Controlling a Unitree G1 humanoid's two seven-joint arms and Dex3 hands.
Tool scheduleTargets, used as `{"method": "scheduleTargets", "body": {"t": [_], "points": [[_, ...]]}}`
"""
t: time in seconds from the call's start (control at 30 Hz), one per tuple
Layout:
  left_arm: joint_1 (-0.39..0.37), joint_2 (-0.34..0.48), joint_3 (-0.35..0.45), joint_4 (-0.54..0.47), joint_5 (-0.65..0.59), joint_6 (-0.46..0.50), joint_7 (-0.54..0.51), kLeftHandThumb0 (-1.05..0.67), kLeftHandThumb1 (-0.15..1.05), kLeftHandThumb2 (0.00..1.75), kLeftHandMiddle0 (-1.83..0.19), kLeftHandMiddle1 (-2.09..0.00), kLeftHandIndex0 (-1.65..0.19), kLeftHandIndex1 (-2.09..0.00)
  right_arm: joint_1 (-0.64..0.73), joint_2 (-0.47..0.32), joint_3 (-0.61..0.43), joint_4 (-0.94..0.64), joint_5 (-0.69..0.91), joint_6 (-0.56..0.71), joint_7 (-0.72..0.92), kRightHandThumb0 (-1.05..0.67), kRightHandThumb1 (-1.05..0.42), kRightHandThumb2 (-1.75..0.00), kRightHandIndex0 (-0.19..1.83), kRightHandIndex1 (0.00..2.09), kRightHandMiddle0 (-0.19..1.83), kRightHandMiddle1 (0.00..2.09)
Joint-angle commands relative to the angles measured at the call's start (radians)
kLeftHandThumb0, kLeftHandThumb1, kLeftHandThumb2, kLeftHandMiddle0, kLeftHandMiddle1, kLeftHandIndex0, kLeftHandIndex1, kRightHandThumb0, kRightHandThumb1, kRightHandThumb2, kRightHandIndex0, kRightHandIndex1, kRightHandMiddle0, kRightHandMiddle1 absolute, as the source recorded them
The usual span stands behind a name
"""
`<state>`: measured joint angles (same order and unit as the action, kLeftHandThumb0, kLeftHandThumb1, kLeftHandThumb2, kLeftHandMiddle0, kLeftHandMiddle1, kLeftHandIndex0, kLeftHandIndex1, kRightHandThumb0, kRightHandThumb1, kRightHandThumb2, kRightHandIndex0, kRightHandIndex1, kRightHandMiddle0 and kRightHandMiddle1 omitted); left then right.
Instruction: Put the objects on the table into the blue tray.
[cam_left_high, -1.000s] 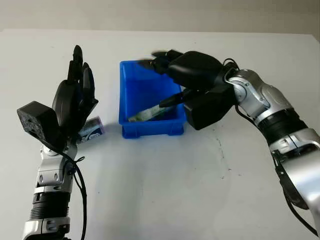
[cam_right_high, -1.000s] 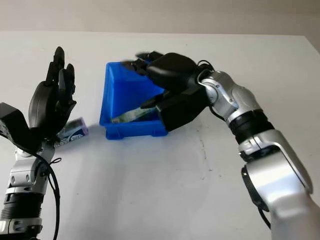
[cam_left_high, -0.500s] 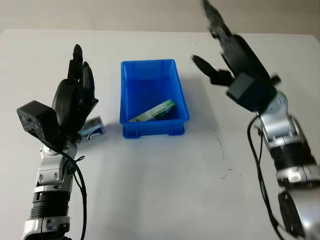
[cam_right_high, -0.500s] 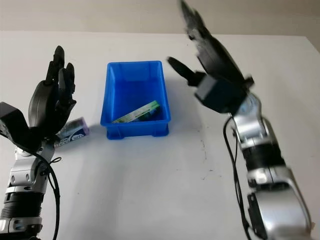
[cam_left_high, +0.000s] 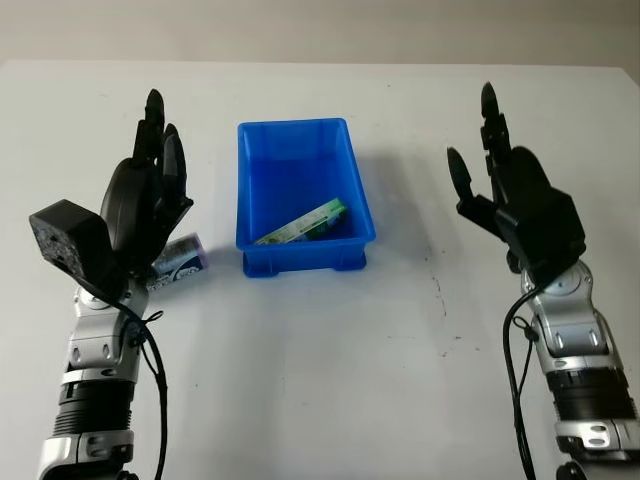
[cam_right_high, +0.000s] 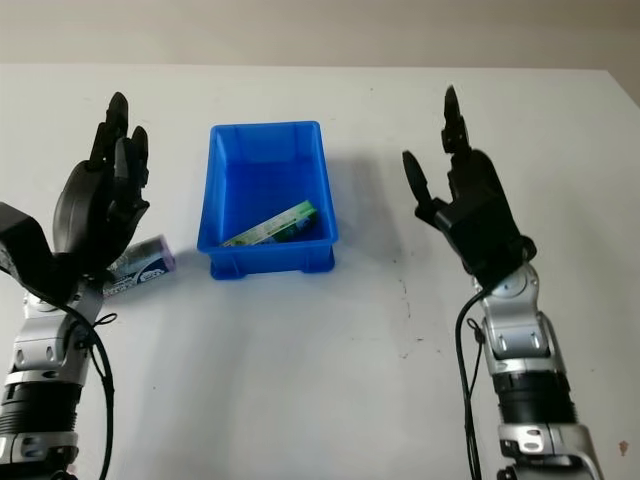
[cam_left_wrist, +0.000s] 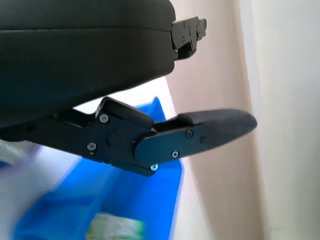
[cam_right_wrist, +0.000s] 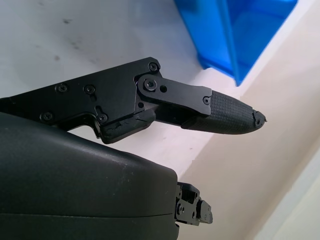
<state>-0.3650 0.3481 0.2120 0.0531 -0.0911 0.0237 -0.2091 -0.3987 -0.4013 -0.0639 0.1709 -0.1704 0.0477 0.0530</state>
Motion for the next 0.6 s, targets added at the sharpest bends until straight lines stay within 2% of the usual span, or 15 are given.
{"method": "scheduleTargets", "body": {"t": [0.0, 0.1, 0.2, 0.37, 0.47, 0.57], "points": [[0.043, 0.07, -0.003, -0.129, 0.081, 0.038, 0.018, -0.82, 1.05, 0.39, 0.18, -0.02, 0.18, -0.01, 0.015, 0.004, -0.011, -0.031, 0.001, 0.011, -0.003, -0.78, -1.05, -0.67, -0.19, 0.0, -0.19, 0.0], [0.088, 0.147, 0.016, -0.29, 0.158, 0.126, 0.0, -0.88, 1.05, 0.29, 0.18, -0.03, 0.18, -0.02, 0.02, 0.008, -0.013, -0.042, 0.008, 0.028, 0.001, -0.77, -1.05, -0.67, -0.19, 0.0, -0.19, 0.0], [0.143, 0.257, 0.052, -0.499, 0.217, 0.319, -0.075, -0.91, 1.05, 0.19, 0.17, -0.02, 0.17, -0.03, 0.018, 0.016, -0.01, -0.04, 0.009, 0.033, -0.003, -0.76, -1.05, -0.67, -0.19, 0.0, -0.19, 0.0], [0.208, 0.376, 0.086, -0.747, 0.28, 0.595, -0.185, -0.78, 0.96, 0.06, 0.14, -0.05, 0.14, -0.05, 0.015, 0.027, -0.005, -0.039, 0.001, 0.046, -0.009, -0.77, -1.05, -0.68, -0.19, 0.0, -0.19, 0.0], [0.266, 0.466, 0.038, -0.847, 0.413, 0.699, -0.217, -0.78, 0.94, 0.05, 0.13, -0.06, 0.13, -0.06, 0.008, 0.033, -0.002, -0.03, 0.003, 0.043, -0.008, -0.77, -1.05, -0.68, -0.19, 0.0, -0.19, 0.0], [0.321, 0.526, -0.017, -0.878, 0.533, 0.723, -0.237, -0.84, 0.96, 0.06, 0.12, -0.06, 0.12, -0.06, -0.002, 0.038, -0.001, -0.027, 0.007, 0.049, -0.002, -0.77, -1.05, -0.69, -0.19, 0.0, -0.19, 0.0]]}}
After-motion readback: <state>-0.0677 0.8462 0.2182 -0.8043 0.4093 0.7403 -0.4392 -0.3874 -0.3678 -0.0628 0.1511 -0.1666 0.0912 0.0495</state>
